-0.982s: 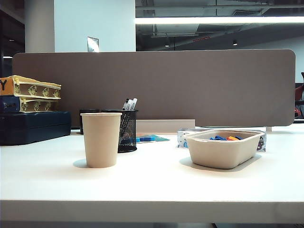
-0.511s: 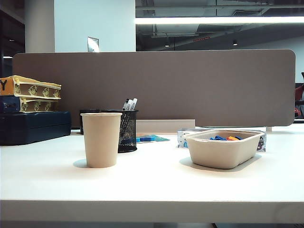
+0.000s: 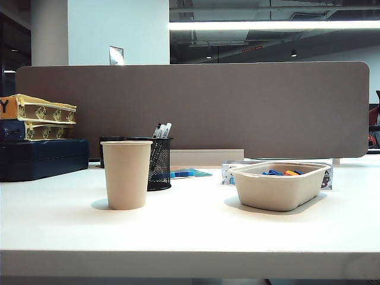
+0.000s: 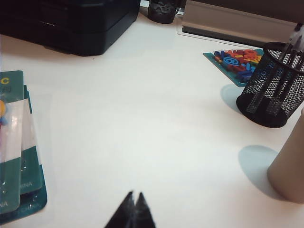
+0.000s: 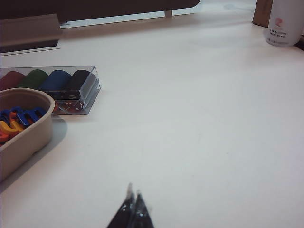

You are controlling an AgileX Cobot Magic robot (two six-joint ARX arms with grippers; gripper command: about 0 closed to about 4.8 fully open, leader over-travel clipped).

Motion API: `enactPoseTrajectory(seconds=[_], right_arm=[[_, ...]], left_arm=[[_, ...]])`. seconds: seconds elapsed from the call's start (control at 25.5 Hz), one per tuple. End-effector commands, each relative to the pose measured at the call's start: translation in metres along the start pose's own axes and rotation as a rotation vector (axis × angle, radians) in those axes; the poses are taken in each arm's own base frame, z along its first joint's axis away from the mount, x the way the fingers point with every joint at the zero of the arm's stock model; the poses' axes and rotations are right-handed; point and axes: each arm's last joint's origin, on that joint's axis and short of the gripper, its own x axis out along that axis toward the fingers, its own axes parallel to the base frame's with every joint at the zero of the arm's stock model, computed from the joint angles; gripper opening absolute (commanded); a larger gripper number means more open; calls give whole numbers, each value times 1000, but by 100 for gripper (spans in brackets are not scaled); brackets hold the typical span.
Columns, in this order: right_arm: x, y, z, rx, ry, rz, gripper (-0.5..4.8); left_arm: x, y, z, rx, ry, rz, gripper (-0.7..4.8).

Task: Pick up one pen and put it in the pen container.

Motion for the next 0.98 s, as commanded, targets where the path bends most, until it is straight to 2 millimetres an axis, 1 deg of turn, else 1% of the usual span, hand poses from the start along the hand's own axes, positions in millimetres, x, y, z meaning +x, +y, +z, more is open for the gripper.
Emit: enactPoseTrajectory(seconds=[0.04,0.43,0.98], right_arm=[[0,0,2,7,-16,0,-1],[0,0,2,7,-16,0,-1],[-2,0,4,15,-36,-1,-1]], left_arm=[[0,0,1,-1,-5,-3,-5],[-1,0,2,-2,-8,-4,-5],[-10,1,10,-34,-121,-28,-5]])
